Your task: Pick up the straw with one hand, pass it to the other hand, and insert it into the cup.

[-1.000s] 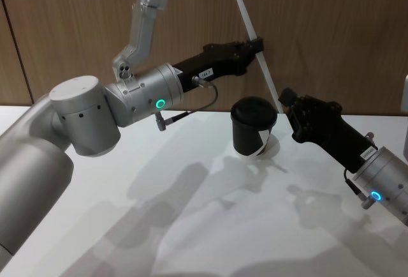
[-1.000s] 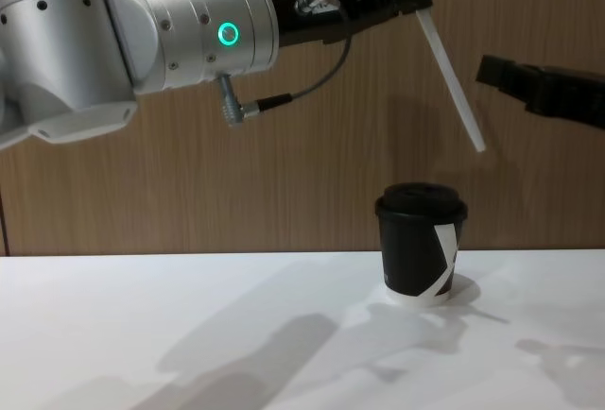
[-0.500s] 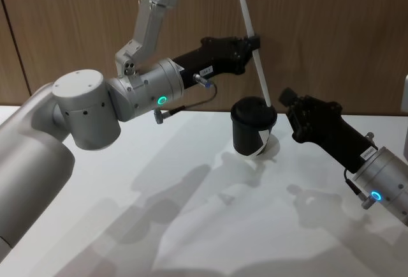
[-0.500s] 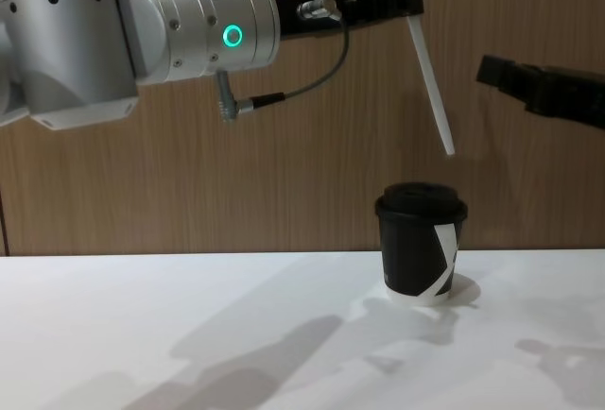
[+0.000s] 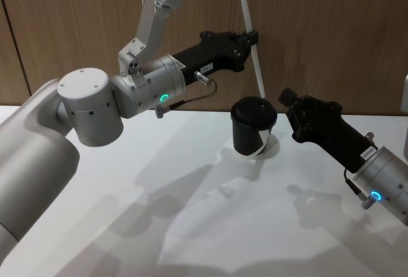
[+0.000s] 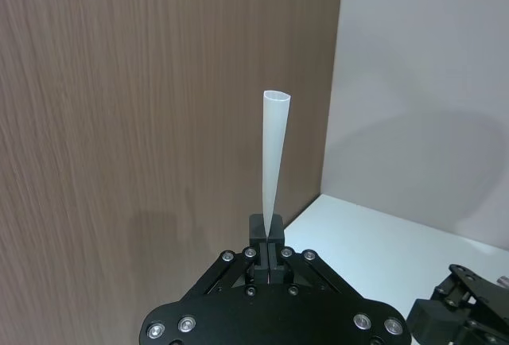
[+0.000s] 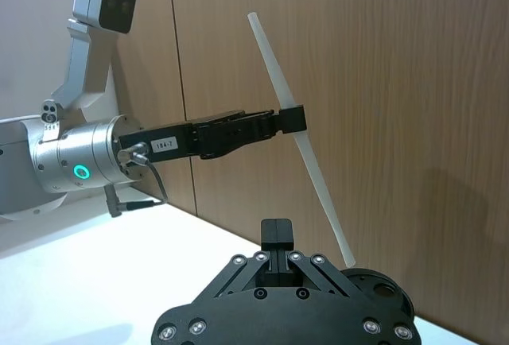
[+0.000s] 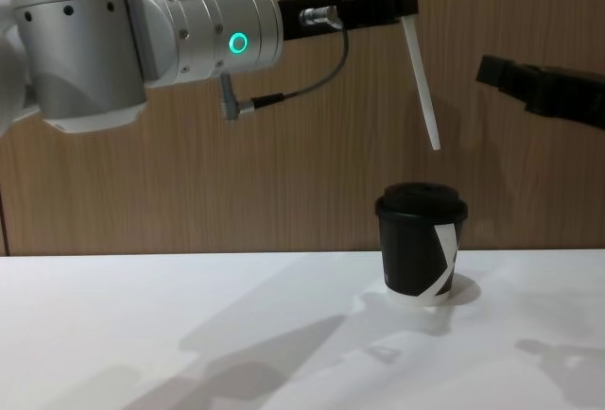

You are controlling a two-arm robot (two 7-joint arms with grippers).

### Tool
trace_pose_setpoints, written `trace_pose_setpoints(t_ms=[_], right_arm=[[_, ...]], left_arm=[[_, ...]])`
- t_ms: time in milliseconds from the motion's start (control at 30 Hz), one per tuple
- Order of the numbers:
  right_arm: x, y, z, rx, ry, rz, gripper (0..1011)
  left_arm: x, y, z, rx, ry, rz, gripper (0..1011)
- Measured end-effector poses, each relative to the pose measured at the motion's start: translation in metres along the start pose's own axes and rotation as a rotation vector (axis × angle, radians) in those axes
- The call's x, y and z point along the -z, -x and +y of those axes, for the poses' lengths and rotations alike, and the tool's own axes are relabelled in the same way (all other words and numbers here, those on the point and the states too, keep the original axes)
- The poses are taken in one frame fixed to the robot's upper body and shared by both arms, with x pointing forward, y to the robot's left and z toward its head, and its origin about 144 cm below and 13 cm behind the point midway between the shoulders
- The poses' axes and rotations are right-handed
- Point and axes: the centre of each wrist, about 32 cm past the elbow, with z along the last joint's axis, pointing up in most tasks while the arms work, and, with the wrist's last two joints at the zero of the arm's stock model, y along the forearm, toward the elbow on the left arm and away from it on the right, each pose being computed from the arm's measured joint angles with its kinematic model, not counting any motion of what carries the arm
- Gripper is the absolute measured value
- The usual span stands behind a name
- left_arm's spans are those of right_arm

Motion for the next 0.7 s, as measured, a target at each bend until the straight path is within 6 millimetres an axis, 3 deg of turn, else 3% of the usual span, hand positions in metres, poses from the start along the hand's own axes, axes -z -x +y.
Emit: trace_pose_setpoints(t_ms=[700], right_arm=[[0.0,0.0,0.0,0.0,0.0,0.0,0]], left_arm=[[0.004,-0.006,-0.013,0.002,-0.047,-0.072,5]])
